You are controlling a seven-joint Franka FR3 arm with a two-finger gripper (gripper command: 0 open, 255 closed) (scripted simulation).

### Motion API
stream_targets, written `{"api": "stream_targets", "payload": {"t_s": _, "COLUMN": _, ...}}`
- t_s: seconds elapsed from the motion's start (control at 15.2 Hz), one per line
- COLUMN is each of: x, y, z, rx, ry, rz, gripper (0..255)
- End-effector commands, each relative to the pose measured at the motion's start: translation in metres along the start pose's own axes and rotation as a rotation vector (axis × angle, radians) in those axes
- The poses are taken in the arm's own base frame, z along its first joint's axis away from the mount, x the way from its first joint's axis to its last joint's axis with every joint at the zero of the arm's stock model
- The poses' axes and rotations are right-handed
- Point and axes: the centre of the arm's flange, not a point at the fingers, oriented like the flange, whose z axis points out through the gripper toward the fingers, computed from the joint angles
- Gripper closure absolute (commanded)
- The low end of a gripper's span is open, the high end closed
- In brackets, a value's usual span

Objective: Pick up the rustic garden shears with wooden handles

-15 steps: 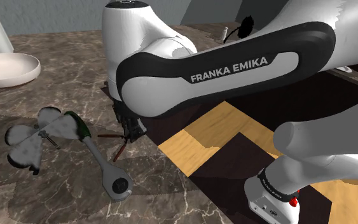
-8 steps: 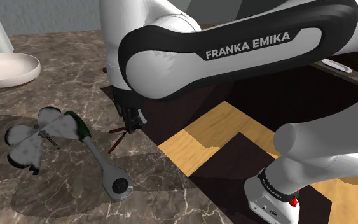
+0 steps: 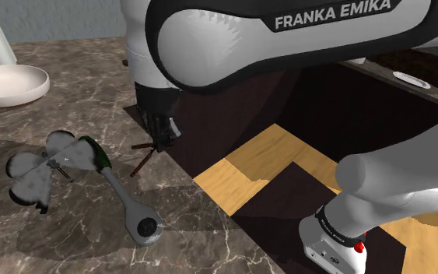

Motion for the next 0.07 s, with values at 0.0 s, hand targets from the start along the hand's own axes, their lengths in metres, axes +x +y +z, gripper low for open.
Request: {"api": "stream_targets", "payload": {"t_s": 0.0, "x": -0.0003, "y": -0.0004, "z": -0.0027, "rx": 0.0, "ry": 0.0, "rz": 0.0, "gripper": 255}}
